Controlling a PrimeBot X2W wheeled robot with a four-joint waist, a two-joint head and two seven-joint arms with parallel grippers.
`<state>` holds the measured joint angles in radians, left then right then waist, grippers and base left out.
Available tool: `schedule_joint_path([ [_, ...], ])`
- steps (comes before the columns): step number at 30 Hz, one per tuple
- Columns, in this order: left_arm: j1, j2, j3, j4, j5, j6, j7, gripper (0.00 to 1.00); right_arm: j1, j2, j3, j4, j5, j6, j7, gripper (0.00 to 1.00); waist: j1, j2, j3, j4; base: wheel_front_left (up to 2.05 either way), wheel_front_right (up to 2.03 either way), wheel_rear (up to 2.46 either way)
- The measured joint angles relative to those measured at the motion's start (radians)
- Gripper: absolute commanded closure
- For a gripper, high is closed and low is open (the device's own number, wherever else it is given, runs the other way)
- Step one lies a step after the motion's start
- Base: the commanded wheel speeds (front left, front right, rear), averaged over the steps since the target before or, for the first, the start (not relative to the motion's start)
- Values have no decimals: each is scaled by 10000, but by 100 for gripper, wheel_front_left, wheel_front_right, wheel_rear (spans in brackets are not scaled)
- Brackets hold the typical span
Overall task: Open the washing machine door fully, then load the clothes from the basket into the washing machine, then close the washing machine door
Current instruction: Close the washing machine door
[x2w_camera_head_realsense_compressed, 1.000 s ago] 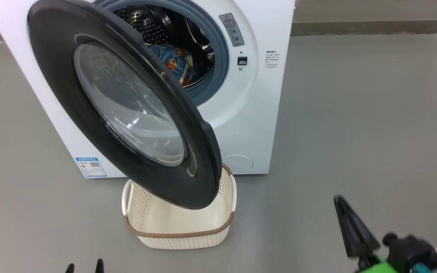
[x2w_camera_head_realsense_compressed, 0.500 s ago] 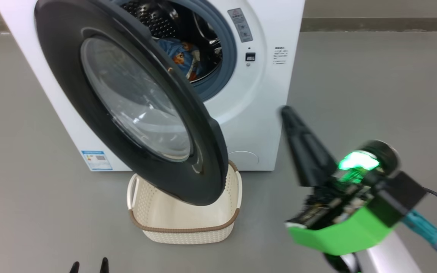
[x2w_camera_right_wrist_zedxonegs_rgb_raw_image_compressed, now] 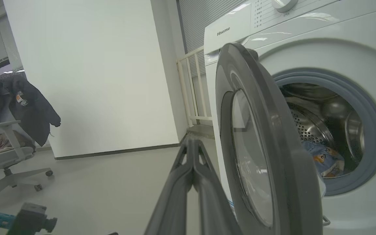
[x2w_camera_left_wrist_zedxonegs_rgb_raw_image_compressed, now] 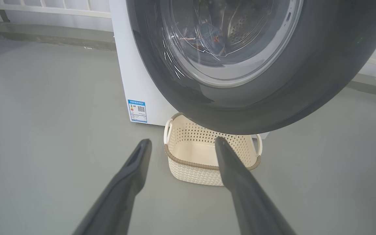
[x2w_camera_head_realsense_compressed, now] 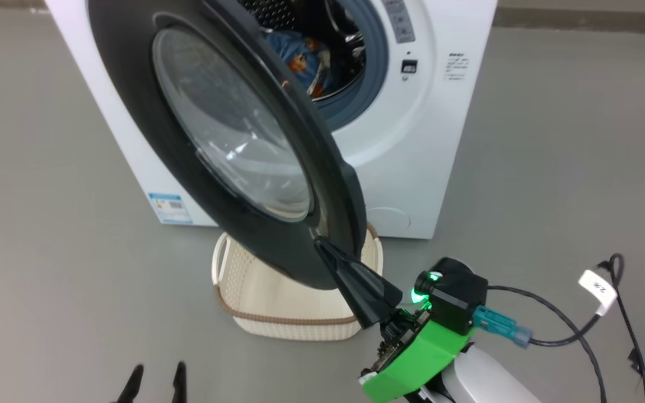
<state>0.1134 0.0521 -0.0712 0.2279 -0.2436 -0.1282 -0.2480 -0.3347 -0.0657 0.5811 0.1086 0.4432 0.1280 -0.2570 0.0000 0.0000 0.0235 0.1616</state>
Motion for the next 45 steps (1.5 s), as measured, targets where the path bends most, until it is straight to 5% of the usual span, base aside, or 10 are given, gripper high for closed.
schedule_joint_path([
  [23,-839,280,-671,-123,-631,0,0,0,-983,-25,-796,1453,198,0,0,100,0,0,1216,900,0,0,0],
  [45,-1183,345,-704,-253,-878,0,-2,0,-1754,-21,-1335,1795,-374,12,0,100,0,0,1960,875,0,0,0],
])
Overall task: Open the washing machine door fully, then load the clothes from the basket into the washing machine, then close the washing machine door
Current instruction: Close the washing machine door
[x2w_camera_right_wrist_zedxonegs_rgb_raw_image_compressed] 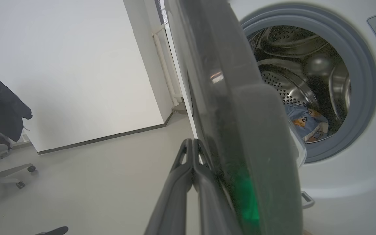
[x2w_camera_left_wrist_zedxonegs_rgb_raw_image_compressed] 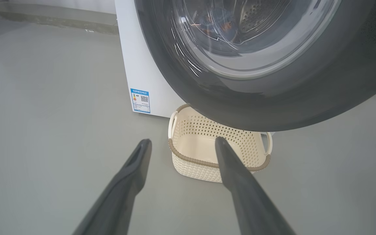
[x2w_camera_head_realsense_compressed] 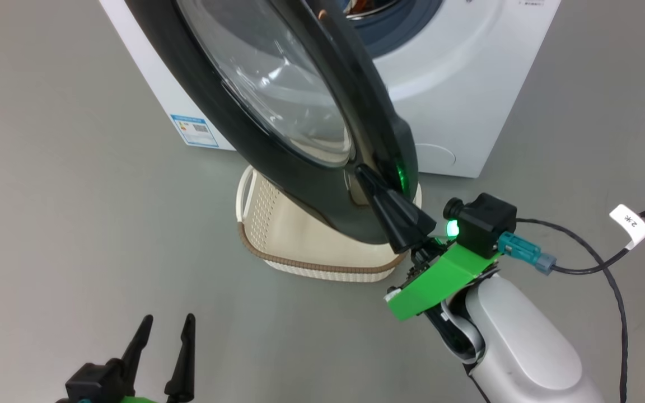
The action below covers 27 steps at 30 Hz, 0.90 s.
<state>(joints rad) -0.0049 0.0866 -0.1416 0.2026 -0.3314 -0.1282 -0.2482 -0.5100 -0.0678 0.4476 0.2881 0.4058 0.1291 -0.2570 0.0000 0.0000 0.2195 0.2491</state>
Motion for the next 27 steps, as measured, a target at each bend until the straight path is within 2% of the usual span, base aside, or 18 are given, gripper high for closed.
schedule_joint_path([
  [27,-578,290,-90,-477,-479,0,0,0,-1844,-13,-1074,10,-1030,2,0,100,0,0,1589,-389,0,0,0],
])
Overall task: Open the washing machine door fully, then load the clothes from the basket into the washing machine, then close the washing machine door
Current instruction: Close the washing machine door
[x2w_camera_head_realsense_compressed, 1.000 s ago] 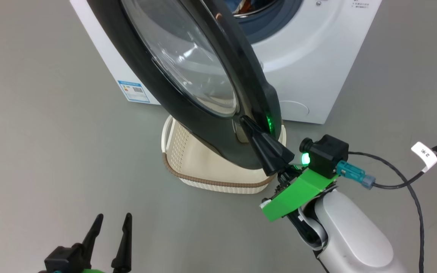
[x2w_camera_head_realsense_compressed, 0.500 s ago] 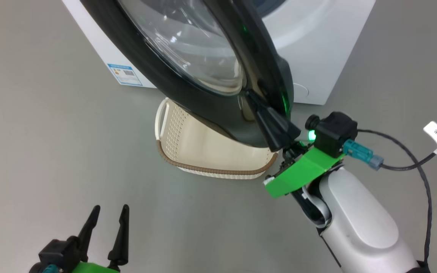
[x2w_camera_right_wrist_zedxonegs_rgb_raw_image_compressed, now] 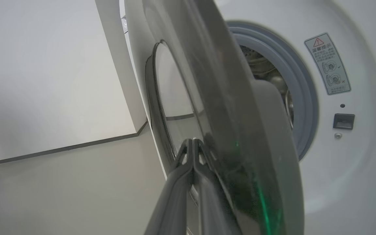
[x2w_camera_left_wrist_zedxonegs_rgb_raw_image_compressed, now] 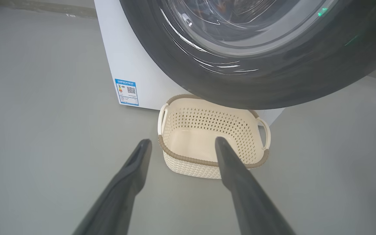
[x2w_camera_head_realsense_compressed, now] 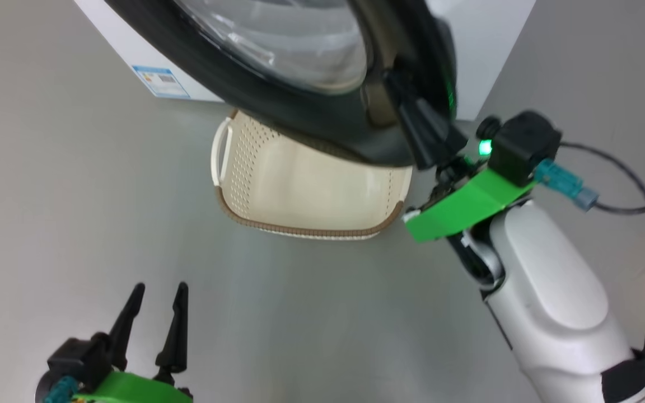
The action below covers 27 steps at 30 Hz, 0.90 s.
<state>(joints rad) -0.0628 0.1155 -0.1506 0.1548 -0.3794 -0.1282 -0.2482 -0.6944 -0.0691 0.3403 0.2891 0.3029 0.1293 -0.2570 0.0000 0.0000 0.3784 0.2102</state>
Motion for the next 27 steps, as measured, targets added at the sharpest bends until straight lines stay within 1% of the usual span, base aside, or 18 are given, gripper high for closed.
schedule_joint_path([
  [18,-462,357,-176,-376,-303,0,-2,0,-2109,-31,-395,169,-1227,0,-2,100,0,0,1399,-195,0,0,0],
  [27,-458,491,-290,-470,-385,0,-2,0,-2934,-38,-920,566,-1879,0,-2,100,0,0,1639,-191,0,0,0],
])
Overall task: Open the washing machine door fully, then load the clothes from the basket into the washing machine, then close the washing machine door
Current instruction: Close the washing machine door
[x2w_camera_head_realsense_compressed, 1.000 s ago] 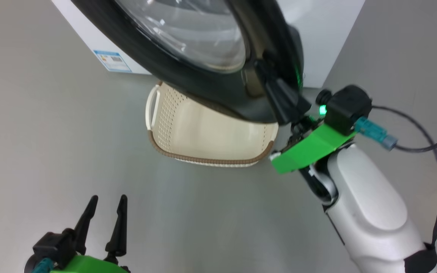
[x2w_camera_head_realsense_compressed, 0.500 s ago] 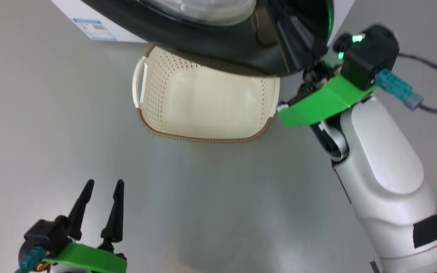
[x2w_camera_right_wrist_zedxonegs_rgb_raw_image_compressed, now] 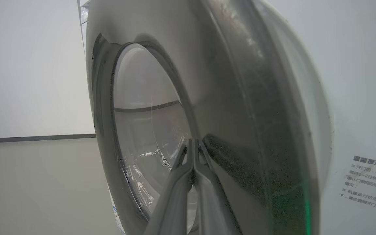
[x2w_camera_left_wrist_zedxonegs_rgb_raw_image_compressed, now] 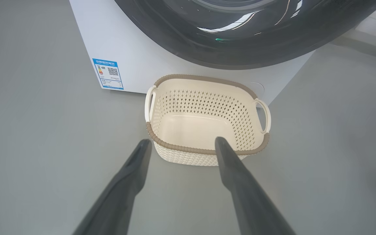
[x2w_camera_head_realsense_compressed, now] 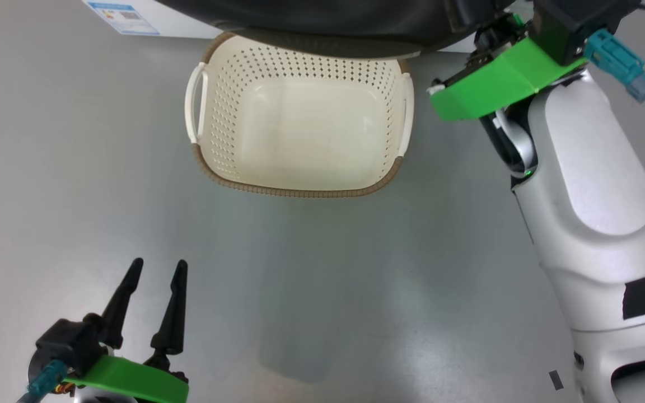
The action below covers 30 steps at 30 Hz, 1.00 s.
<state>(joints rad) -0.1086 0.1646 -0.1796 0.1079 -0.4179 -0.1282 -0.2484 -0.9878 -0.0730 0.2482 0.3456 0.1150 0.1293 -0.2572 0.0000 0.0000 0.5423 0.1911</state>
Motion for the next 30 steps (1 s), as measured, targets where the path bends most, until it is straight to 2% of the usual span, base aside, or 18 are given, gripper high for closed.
schedule_joint_path([
  [7,14,17,-142,-29,-44,0,0,0,-754,-42,-403,612,-863,0,0,100,0,0,133,273,0,0,0],
  [16,55,15,-259,-119,-205,0,-2,0,-1585,-550,-798,1145,-1476,2,0,100,0,0,193,635,0,0,0],
  [24,165,105,-278,-165,-205,0,-69,0,-2293,-938,-1958,1868,-2176,10,-15,100,0,0,194,744,0,0,0],
  [30,250,119,-328,-169,-209,0,-69,0,-2320,-777,-2228,2146,-2564,61,-90,100,0,0,220,797,0,0,0],
])
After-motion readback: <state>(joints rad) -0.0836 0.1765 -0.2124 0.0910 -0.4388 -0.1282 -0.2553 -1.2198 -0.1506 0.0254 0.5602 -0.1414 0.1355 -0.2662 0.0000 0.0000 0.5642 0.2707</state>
